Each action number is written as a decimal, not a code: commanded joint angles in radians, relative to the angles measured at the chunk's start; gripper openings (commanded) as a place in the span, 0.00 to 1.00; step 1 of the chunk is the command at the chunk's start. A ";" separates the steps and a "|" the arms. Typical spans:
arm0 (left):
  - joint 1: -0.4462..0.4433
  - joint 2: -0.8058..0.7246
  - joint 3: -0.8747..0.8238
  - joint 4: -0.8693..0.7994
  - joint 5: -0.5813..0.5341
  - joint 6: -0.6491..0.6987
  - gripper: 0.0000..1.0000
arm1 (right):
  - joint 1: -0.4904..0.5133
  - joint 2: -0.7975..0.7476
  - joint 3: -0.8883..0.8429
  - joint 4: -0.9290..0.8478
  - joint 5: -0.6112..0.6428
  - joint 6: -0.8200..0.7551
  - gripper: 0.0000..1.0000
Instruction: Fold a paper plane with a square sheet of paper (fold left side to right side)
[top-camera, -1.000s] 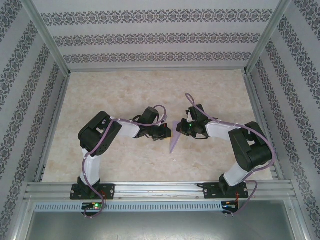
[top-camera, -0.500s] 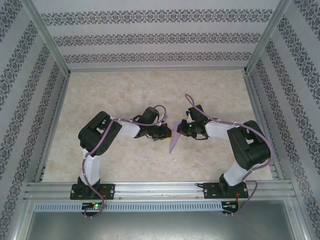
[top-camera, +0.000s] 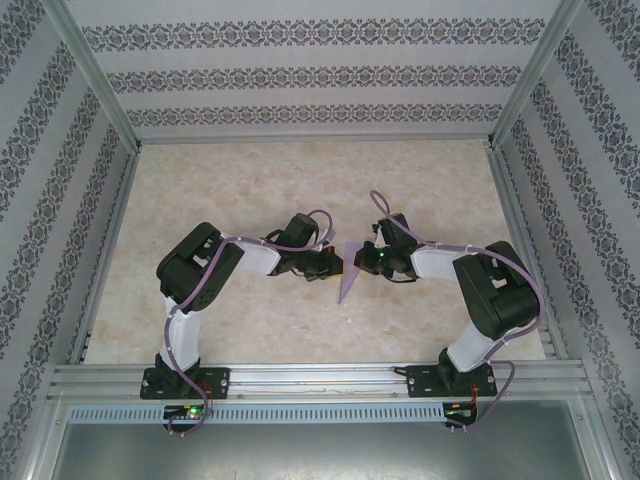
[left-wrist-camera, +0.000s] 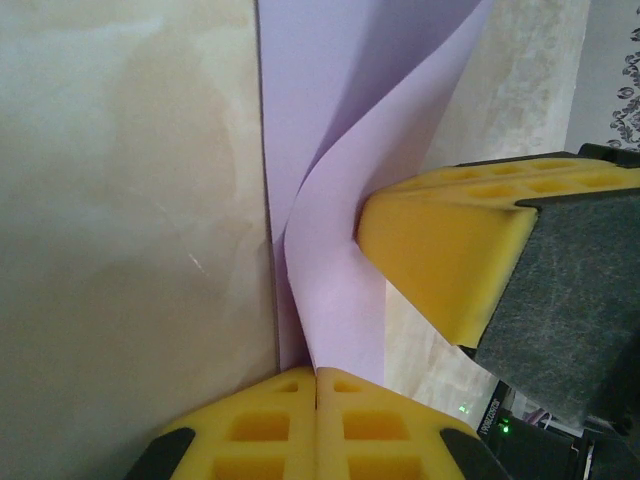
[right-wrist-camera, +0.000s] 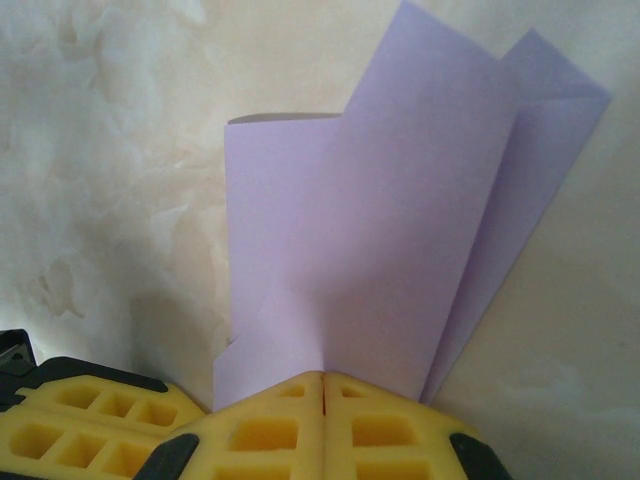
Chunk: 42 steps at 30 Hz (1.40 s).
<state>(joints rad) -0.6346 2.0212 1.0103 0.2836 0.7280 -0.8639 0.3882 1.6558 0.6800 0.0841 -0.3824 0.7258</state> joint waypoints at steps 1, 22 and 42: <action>-0.030 0.027 -0.018 0.001 -0.113 0.023 0.11 | -0.003 0.030 -0.069 -0.027 0.034 -0.019 0.00; -0.054 -0.229 0.048 -0.283 0.032 0.105 0.09 | -0.008 0.038 -0.138 0.063 0.025 -0.020 0.00; -0.088 -0.089 0.017 -0.243 -0.029 0.094 0.04 | 0.000 0.064 -0.125 0.050 0.017 -0.025 0.00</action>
<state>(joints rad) -0.7189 1.9186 1.0420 0.0368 0.7204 -0.7666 0.3817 1.6455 0.5854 0.2661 -0.4049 0.7258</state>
